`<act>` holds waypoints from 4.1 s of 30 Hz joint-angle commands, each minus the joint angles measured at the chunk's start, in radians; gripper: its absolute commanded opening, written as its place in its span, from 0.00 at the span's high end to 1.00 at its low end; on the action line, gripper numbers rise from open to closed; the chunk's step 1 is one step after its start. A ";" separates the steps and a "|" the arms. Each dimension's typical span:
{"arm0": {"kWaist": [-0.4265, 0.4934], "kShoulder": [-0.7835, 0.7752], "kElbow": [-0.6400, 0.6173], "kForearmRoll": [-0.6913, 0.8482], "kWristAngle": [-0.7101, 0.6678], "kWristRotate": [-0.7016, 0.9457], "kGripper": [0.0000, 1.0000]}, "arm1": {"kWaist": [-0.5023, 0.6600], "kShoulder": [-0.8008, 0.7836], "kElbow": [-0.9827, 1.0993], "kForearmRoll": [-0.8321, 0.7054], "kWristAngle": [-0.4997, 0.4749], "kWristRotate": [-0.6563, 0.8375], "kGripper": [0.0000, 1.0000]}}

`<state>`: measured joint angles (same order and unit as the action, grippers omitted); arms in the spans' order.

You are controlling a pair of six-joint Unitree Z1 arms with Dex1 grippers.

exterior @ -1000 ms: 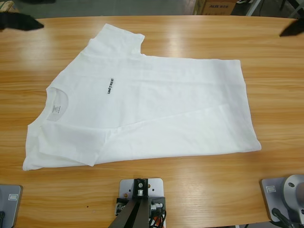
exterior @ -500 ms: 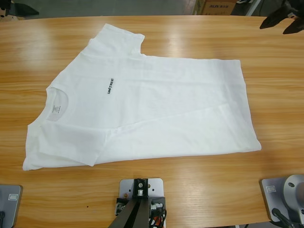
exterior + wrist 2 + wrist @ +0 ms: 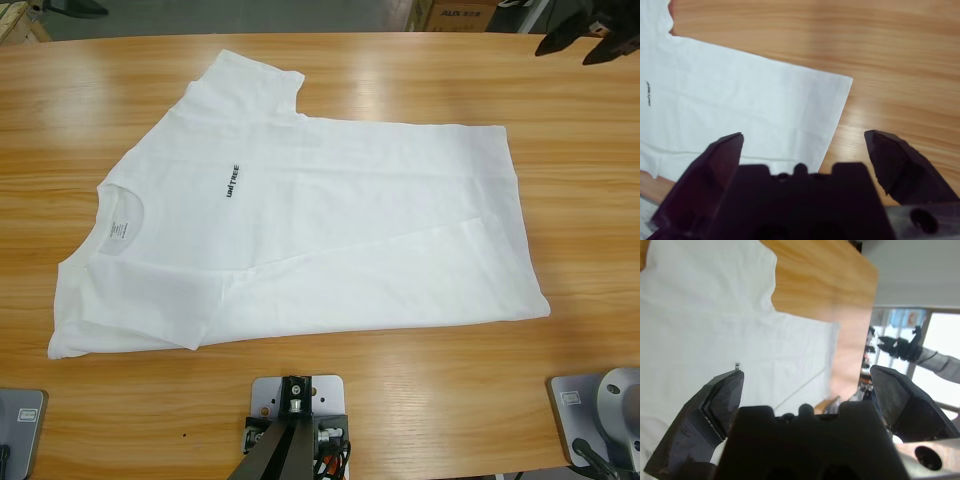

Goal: Fold clothes

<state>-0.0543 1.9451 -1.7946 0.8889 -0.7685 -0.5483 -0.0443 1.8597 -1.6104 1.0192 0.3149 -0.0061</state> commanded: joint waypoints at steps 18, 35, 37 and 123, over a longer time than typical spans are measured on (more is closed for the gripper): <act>-0.032 0.692 -0.938 0.418 0.375 0.424 0.06 | -0.172 0.329 -0.194 0.015 0.126 -0.041 0.00; -0.093 0.828 -1.040 0.482 0.456 0.361 0.00 | -0.218 0.371 -0.195 0.004 0.144 -0.073 0.00; -0.091 0.839 -1.049 0.475 0.416 0.352 0.00 | -0.218 0.377 -0.197 0.004 0.144 -0.075 0.00; -0.073 0.907 -1.201 0.617 0.164 0.452 1.00 | -0.202 0.437 0.134 -0.231 0.309 -0.068 0.34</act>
<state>-0.1166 2.7667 -2.6500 1.4868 -0.6302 -0.1040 -0.2543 2.2457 -1.4984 0.7992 0.6598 -0.0973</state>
